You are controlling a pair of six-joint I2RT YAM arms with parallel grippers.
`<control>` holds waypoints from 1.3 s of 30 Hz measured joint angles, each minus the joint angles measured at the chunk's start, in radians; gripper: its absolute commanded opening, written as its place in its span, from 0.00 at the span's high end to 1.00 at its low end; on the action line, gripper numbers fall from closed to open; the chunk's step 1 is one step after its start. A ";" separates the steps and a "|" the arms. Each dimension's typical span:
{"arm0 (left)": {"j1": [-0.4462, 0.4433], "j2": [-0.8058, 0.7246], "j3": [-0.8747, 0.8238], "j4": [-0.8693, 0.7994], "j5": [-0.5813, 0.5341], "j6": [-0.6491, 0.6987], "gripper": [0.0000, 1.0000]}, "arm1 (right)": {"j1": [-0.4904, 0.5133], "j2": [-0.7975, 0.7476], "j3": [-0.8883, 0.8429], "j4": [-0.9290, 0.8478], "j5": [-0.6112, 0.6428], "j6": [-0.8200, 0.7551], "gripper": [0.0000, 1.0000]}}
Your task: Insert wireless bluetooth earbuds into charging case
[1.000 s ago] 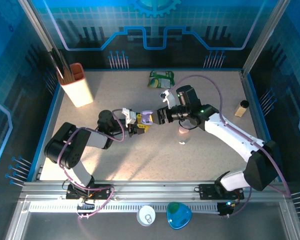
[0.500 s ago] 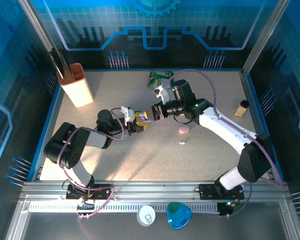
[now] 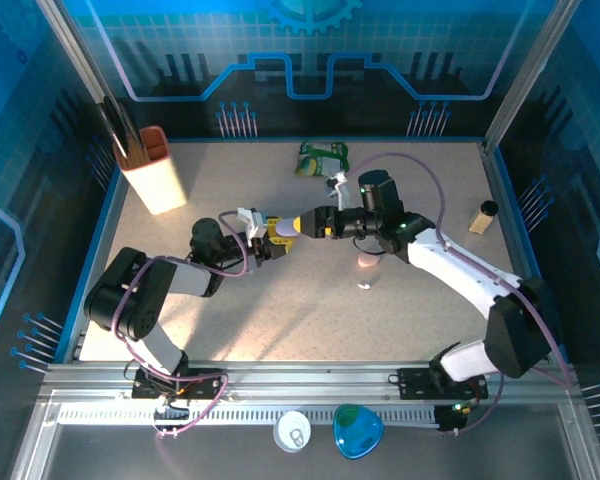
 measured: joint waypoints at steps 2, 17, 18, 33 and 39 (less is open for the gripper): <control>0.000 0.000 0.000 0.010 0.000 0.000 0.79 | 0.000 0.035 -0.027 0.081 -0.042 0.083 0.36; 0.006 -0.038 0.006 -0.026 0.012 0.039 0.77 | 0.002 0.116 -0.113 0.348 -0.152 0.366 0.55; 0.006 -0.039 0.006 -0.031 0.012 0.040 0.77 | 0.002 0.118 -0.119 0.362 -0.153 0.375 0.53; 0.010 -0.040 0.006 -0.056 0.015 0.056 0.66 | -0.012 0.138 -0.139 0.430 -0.172 0.420 0.82; 0.008 -0.043 0.006 -0.051 0.025 0.060 0.44 | -0.016 0.138 -0.146 0.412 -0.169 0.404 0.84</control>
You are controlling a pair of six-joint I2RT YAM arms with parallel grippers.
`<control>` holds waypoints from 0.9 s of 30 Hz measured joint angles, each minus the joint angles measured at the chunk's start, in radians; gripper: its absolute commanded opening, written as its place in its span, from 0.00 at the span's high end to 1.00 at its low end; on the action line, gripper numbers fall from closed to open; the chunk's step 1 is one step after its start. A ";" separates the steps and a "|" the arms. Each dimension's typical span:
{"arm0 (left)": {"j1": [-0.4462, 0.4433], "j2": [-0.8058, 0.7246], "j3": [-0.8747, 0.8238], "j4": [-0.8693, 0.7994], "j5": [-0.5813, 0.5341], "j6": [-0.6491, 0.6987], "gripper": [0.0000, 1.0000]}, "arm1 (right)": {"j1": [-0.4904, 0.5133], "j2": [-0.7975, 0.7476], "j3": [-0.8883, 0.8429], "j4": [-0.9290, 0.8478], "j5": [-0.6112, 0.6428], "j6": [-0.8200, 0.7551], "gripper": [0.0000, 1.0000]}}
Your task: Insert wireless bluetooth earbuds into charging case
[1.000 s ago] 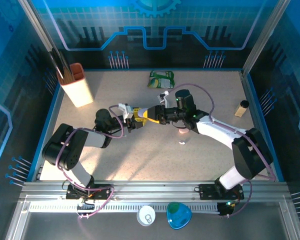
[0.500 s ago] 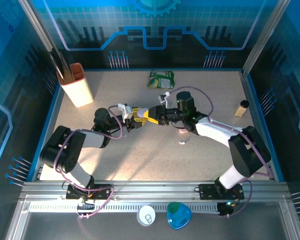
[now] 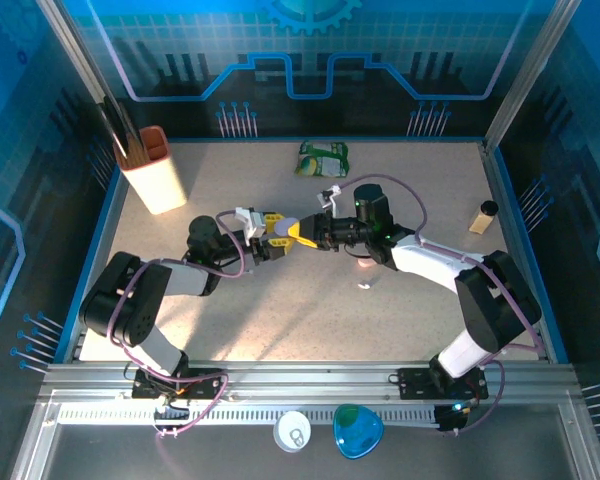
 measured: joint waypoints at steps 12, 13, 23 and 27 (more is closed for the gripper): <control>-0.002 -0.005 -0.014 -0.021 0.019 0.022 0.22 | -0.085 -0.027 -0.063 -0.060 0.047 -0.087 0.85; -0.003 -0.009 -0.019 -0.031 0.021 0.028 0.19 | -0.096 -0.027 -0.072 -0.066 0.058 -0.093 0.85; -0.003 -0.119 -0.026 -0.291 0.011 0.185 0.09 | -0.136 0.066 -0.097 -0.181 0.167 -0.219 0.83; -0.003 -0.131 -0.026 -0.380 0.002 0.231 0.08 | -0.136 0.126 -0.101 -0.239 0.211 -0.272 0.83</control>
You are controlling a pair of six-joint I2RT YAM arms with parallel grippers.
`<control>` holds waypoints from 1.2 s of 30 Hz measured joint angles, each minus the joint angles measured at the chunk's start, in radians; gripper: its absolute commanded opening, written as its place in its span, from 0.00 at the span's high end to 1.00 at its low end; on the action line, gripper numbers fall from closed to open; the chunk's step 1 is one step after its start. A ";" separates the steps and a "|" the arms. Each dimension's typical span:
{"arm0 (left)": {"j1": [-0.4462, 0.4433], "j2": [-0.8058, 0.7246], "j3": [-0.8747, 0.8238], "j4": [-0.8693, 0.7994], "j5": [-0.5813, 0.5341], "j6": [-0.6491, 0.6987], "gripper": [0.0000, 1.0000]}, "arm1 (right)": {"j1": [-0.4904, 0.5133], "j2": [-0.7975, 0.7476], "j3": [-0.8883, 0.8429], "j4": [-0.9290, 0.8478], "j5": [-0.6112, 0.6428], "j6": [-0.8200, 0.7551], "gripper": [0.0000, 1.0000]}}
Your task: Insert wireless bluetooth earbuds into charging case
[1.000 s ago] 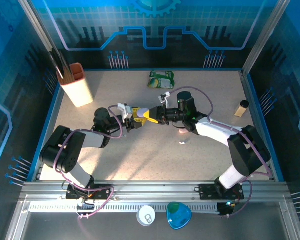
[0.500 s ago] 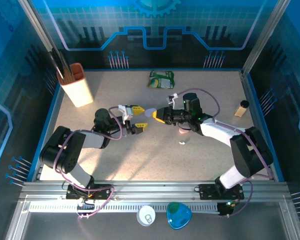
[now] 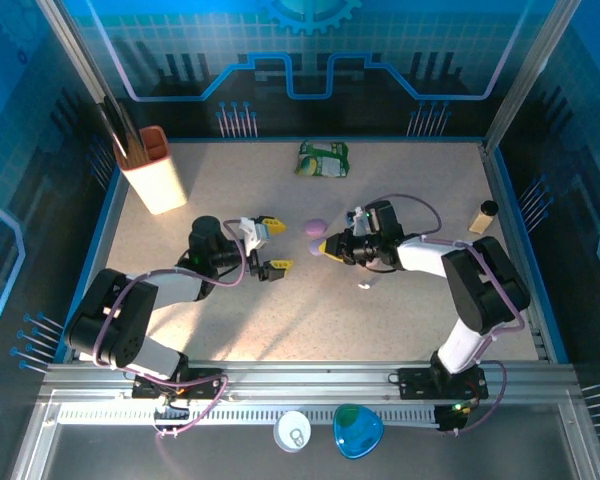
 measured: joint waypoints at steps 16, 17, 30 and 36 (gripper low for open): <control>-0.002 0.000 0.077 -0.192 -0.138 -0.027 0.07 | 0.032 -0.117 0.143 -0.357 0.288 -0.257 0.37; -0.004 0.000 0.080 -0.198 -0.150 -0.029 0.07 | 0.032 -0.130 0.164 -0.381 0.319 -0.279 0.33; -0.018 -0.032 0.133 -0.370 -0.237 -0.035 0.02 | -0.040 0.051 0.544 -0.718 0.698 -0.598 0.20; -0.020 -0.040 0.141 -0.428 -0.255 -0.016 0.01 | -0.062 0.243 0.713 -0.854 0.708 -0.716 0.20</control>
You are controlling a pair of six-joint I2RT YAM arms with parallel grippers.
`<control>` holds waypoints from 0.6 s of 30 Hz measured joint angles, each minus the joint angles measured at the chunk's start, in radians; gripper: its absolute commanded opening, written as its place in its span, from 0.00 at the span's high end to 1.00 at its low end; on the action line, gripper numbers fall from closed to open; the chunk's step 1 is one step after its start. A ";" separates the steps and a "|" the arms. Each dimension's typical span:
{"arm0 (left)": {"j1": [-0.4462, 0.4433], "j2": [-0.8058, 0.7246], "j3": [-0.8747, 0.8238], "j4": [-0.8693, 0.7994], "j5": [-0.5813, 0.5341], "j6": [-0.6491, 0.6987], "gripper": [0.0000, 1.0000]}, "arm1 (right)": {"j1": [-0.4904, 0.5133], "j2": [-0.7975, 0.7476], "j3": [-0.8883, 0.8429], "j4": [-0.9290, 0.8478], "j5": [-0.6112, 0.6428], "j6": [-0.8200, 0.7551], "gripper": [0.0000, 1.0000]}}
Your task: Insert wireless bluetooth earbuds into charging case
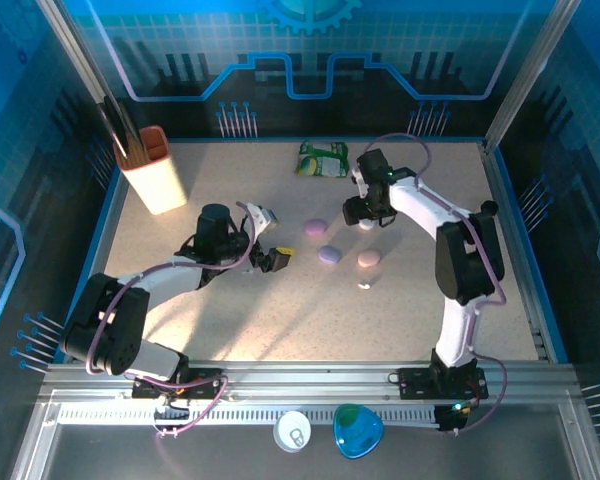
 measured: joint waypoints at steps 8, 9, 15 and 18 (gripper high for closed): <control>0.000 0.000 0.006 -0.061 -0.023 0.046 0.01 | -0.034 0.162 0.172 -0.140 -0.022 -0.103 0.22; 0.000 -0.001 0.007 -0.064 -0.028 0.048 0.01 | -0.037 0.179 0.192 -0.151 -0.024 -0.111 0.23; 0.000 -0.001 0.015 -0.088 -0.074 0.051 0.01 | -0.044 0.273 0.283 -0.211 -0.027 -0.145 0.28; 0.000 -0.001 0.021 -0.098 -0.092 0.051 0.01 | -0.044 0.309 0.317 -0.242 -0.030 -0.153 0.36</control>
